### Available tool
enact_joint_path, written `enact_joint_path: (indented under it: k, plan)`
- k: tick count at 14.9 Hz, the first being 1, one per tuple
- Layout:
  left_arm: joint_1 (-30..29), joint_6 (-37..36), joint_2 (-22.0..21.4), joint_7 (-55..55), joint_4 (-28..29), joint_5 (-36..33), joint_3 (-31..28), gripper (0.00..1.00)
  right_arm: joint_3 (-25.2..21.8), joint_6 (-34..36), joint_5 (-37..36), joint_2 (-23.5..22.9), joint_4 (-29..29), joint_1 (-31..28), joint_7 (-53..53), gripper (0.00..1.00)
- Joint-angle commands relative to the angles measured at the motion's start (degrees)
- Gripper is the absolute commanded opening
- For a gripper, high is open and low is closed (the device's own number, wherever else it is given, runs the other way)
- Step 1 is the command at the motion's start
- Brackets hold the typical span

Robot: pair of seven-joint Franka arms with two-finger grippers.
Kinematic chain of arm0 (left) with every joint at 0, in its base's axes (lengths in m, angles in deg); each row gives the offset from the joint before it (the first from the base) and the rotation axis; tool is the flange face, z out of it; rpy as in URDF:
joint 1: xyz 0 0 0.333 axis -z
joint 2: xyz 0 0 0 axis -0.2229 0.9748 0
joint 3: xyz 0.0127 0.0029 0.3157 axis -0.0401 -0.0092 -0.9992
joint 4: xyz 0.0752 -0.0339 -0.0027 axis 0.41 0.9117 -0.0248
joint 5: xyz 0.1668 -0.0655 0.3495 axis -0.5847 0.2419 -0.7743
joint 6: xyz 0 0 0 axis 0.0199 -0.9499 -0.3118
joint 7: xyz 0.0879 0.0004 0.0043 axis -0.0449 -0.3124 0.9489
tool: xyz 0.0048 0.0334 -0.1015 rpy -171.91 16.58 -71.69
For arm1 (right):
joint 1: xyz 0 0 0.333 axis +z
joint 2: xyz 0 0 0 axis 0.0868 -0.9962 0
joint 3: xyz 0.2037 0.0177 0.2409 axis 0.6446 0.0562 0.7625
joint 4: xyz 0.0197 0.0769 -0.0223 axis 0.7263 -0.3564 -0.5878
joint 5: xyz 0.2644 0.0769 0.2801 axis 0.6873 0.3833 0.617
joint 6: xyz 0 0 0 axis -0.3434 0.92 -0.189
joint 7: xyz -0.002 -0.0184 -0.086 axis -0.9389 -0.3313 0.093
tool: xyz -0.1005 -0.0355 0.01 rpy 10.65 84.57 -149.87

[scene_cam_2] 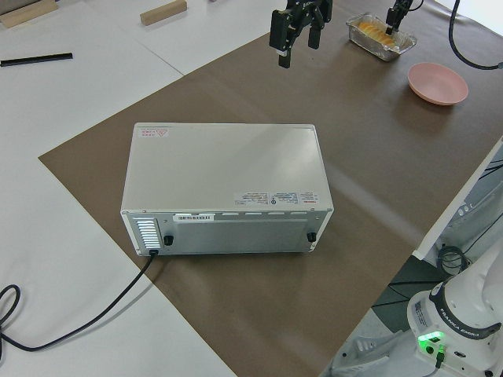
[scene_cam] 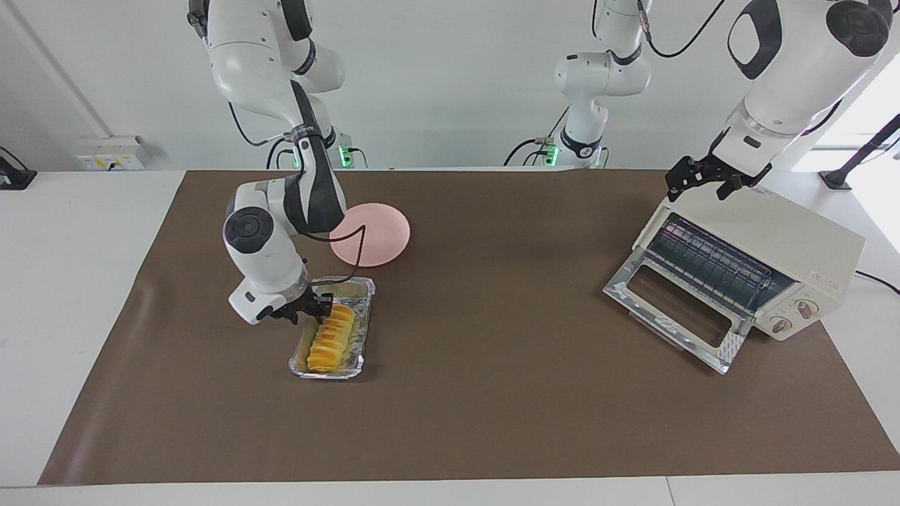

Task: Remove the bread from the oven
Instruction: 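Lower the right gripper into the tray over the bread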

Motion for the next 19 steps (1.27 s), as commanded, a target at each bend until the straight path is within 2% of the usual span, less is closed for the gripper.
enact_joint_path:
  k: [1, 13, 16, 19]
  plan:
    - [-0.5, 0.2, -1.6, -0.8, 1.6, -0.3, 0.2, 1.00, 0.3, 3.5, -0.3, 0.2, 3.5, 0.9, -0.6, 1.00]
    - [-0.5, 0.2, -1.6, -0.8, 1.6, -0.3, 0.2, 1.00, 0.2, -4.0, -4.8, -4.4, 3.0, 4.0, 8.6, 0.99]
    - [-0.5, 0.2, -1.6, -0.8, 1.6, -0.3, 0.2, 1.00, 0.3, -7.2, -4.7, -4.8, 2.3, 3.5, 8.7, 0.90]
    - [-0.5, 0.2, -1.7, -0.8, 1.6, -0.3, 0.2, 1.00, 0.2, -3.9, -4.0, -4.5, 3.8, 4.3, 8.8, 0.94]
